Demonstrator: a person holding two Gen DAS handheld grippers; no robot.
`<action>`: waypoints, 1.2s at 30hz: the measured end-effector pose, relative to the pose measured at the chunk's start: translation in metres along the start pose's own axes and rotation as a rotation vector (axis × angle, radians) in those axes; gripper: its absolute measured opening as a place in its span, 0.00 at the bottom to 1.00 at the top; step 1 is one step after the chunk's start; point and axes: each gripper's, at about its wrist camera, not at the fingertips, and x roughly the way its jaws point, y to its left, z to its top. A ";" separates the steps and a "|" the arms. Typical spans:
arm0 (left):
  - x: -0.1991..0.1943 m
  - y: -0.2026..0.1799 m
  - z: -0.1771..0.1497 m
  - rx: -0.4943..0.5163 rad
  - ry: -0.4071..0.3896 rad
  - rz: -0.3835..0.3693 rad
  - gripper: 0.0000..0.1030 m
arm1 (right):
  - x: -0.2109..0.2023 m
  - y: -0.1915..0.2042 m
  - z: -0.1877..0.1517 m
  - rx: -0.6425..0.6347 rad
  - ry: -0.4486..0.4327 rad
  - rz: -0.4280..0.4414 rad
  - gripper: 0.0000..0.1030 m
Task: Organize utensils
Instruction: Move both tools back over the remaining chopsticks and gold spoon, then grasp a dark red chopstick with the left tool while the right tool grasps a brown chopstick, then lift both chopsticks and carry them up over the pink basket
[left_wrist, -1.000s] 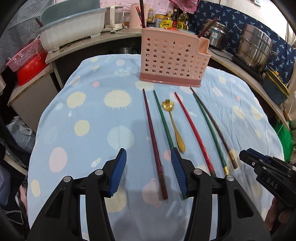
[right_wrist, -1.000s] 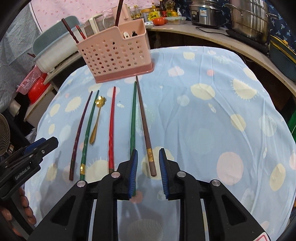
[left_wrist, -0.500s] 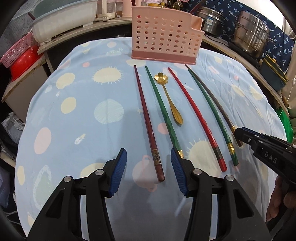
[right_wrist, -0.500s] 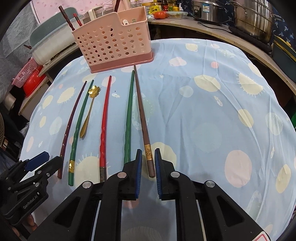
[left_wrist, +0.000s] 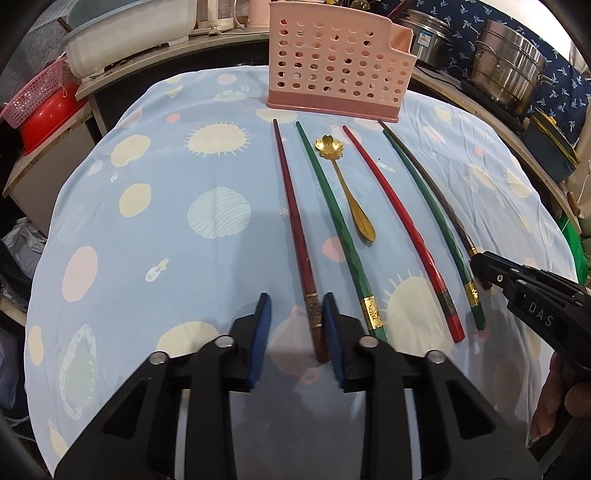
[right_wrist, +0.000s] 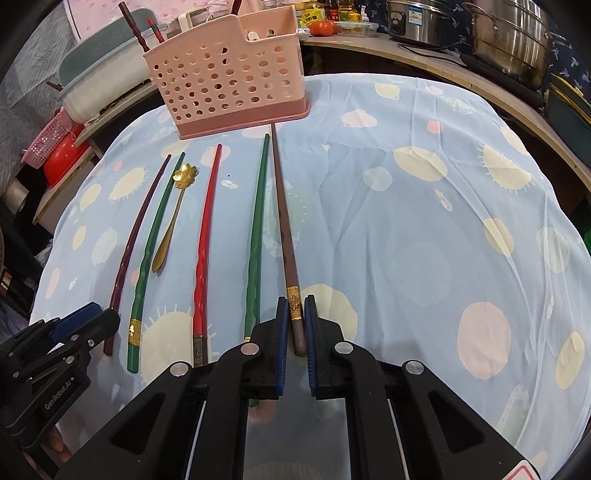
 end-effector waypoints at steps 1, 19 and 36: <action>0.000 0.000 0.000 0.003 0.000 0.000 0.17 | 0.000 0.001 0.000 -0.003 -0.003 -0.003 0.08; -0.037 -0.002 0.009 0.007 -0.026 -0.019 0.07 | -0.042 0.004 0.000 -0.002 -0.075 0.044 0.07; -0.114 0.004 0.062 -0.014 -0.209 -0.056 0.07 | -0.122 0.005 0.041 0.026 -0.248 0.117 0.07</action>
